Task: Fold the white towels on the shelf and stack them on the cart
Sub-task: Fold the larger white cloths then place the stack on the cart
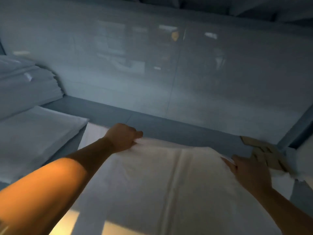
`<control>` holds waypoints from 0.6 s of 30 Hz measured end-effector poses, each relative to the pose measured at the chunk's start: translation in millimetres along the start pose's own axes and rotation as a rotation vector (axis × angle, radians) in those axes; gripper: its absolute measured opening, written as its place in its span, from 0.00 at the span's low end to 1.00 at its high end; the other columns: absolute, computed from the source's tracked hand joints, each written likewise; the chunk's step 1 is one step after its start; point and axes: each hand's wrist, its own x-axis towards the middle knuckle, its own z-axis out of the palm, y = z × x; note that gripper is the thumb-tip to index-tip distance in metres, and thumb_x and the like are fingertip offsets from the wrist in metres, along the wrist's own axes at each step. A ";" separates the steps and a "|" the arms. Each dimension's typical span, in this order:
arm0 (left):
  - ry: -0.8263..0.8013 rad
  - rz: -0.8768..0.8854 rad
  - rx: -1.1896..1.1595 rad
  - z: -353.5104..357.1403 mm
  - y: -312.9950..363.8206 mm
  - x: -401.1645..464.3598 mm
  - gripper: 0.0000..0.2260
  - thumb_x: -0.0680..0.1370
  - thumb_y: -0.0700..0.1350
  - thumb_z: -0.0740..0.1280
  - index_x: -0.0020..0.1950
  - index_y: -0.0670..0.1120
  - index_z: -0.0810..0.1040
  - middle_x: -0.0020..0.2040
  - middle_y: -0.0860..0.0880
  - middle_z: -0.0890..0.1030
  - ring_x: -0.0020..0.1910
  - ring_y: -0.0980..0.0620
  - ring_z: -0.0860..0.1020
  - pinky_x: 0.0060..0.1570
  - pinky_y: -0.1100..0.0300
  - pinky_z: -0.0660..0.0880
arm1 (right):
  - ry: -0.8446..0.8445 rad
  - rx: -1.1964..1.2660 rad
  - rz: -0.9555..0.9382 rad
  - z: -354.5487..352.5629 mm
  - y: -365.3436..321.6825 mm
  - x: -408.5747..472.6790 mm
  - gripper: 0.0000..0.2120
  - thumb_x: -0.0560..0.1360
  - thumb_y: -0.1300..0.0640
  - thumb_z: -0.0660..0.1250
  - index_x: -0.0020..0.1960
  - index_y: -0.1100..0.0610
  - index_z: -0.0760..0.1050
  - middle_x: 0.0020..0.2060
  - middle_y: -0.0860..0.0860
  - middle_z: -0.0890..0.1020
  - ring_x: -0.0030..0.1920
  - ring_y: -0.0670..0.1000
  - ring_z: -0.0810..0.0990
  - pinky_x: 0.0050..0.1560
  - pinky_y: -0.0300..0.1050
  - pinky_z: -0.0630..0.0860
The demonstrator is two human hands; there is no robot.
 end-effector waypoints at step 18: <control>-0.043 -0.291 -0.368 129.1 24.5 47.0 0.15 0.80 0.60 0.56 0.43 0.51 0.73 0.50 0.46 0.81 0.51 0.44 0.78 0.43 0.56 0.68 | -0.496 0.189 0.214 144.2 -55.3 10.2 0.18 0.75 0.39 0.63 0.43 0.55 0.75 0.41 0.54 0.82 0.47 0.57 0.79 0.48 0.49 0.71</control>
